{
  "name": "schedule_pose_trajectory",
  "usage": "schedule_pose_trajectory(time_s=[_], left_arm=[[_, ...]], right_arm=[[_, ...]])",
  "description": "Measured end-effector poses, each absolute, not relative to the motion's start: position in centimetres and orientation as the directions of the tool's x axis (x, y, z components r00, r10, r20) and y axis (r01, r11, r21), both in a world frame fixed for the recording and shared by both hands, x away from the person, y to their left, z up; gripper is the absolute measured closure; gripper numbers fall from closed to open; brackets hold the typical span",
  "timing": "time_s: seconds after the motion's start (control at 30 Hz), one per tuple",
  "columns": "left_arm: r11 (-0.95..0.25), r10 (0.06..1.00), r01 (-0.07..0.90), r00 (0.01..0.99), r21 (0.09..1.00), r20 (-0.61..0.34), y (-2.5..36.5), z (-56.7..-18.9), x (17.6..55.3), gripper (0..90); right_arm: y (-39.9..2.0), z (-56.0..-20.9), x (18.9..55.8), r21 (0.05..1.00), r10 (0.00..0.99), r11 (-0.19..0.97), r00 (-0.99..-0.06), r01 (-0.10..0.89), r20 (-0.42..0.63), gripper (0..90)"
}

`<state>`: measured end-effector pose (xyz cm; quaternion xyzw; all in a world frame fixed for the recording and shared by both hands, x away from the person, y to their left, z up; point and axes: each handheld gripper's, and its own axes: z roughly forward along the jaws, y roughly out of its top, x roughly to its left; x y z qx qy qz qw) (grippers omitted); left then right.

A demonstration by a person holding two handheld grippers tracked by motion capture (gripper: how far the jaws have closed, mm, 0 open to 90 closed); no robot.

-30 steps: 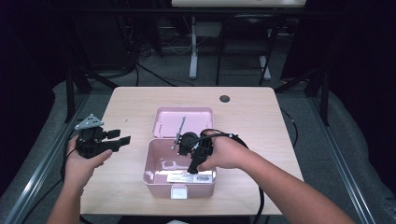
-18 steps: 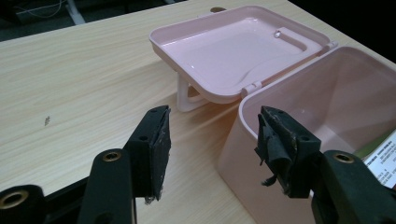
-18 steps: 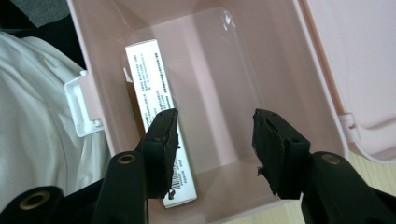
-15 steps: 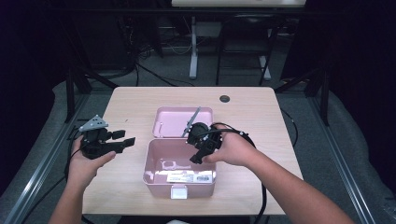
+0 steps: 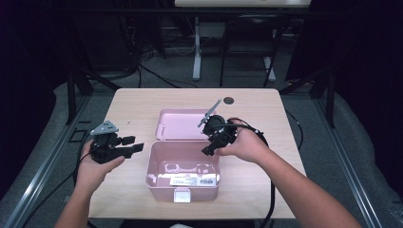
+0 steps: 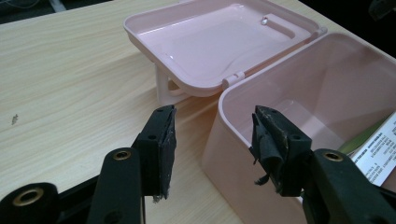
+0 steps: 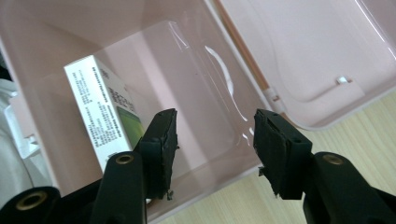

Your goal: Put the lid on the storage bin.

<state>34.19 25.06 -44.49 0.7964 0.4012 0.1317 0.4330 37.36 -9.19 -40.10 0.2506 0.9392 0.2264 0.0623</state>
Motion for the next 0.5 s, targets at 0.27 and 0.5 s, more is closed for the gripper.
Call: schedule_pose_trajectory(time_s=[0.27, 0.5], left_arm=[[-0.313, 0.755, 0.541, 0.641, 0.781, -0.141, 24.1, -45.3, 34.3, 54.3], [-0.327, 0.751, 0.544, 0.646, 0.772, -0.137, 23.6, -45.6, 34.2, 56.6]], right_arm=[[-9.7, -40.3, 38.2, 0.477, 0.545, 0.739, -0.838, 0.476, -0.009, 51.7], [-10.0, -40.4, 39.4, 0.497, 0.592, 0.700, -0.806, 0.512, -0.004, 54.8]])
